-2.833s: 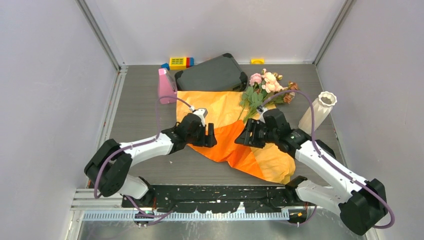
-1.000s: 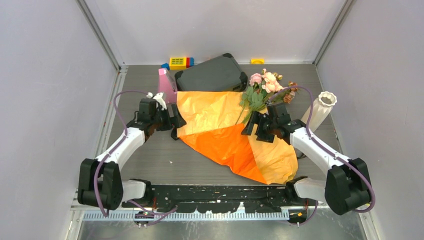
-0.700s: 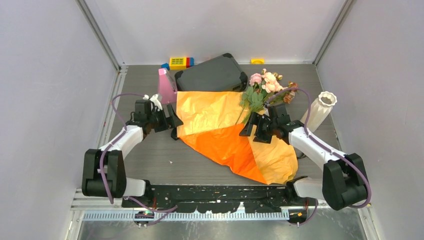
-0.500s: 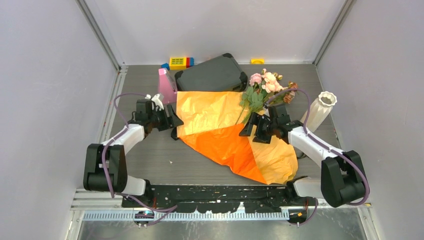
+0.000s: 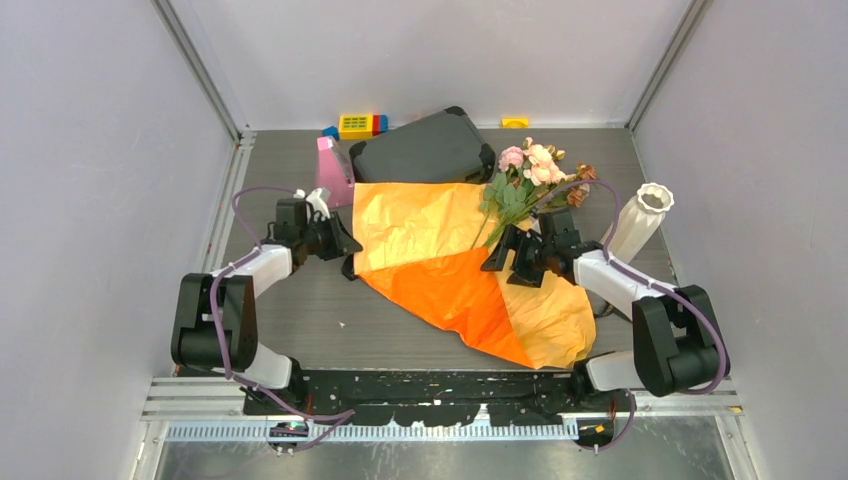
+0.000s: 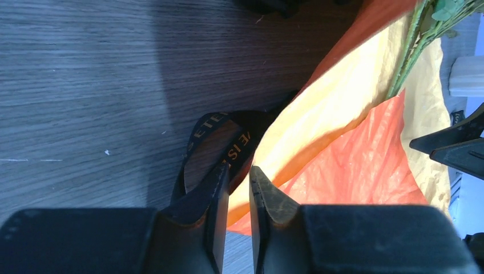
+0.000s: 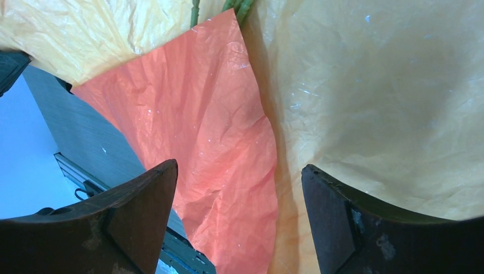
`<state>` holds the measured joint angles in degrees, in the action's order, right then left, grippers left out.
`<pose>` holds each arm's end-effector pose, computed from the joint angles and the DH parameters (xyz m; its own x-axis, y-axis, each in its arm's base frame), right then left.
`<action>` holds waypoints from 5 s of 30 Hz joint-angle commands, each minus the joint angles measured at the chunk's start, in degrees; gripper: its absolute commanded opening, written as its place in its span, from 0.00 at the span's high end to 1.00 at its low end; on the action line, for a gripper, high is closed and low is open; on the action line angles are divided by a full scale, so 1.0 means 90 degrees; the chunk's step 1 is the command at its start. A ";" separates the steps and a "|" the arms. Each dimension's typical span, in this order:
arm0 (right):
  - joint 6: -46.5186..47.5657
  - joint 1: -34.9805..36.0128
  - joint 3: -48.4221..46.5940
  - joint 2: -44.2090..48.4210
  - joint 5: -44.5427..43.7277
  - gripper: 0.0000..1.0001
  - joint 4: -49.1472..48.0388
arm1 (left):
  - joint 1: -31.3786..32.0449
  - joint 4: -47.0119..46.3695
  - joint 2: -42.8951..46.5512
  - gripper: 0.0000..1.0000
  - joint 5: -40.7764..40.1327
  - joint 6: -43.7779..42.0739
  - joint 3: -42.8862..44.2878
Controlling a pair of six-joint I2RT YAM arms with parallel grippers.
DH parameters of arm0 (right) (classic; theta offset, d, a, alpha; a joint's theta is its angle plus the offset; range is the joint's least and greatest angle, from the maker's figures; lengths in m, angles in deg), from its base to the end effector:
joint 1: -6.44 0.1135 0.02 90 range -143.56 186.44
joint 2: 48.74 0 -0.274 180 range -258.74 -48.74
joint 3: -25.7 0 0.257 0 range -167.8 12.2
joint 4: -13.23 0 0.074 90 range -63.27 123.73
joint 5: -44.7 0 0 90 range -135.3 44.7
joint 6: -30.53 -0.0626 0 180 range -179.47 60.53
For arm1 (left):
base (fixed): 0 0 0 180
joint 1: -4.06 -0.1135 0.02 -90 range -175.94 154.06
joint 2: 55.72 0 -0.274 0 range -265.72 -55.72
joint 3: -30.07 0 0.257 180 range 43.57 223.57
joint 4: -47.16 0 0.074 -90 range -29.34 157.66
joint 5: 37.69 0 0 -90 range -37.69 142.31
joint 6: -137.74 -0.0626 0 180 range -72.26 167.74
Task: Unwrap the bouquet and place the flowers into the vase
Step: Unfold the wrapping paper at the center of the board.
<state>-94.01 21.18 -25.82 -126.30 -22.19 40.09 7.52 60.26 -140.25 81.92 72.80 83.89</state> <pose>0.2561 0.0928 0.1633 -0.8979 0.3030 -0.3194 0.0560 0.7981 0.5999 0.3051 -0.0494 0.1661 -0.7989 -0.3206 -0.5088 0.0772 0.7843 -0.6155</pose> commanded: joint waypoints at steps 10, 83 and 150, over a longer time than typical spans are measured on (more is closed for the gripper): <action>-0.0019 -0.0017 0.0156 -0.0438 0.0103 0.20 -0.0801 | -0.0006 -0.0550 -0.0379 1.00 0.0148 0.0107 0.0413; -0.0273 0.2202 0.0453 0.0364 0.1054 1.00 -0.2940 | -0.0067 0.1195 0.1952 0.21 -0.0711 0.0706 0.0608; -0.0681 0.5169 -0.0118 0.0148 -0.2662 0.47 0.0586 | 0.2340 0.1141 0.2129 0.31 -0.1083 0.1554 -0.1430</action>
<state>-96.00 67.45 -27.99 -125.89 -43.15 47.74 28.42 75.12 -120.89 73.26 85.80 72.24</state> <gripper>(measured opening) 0.524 0.684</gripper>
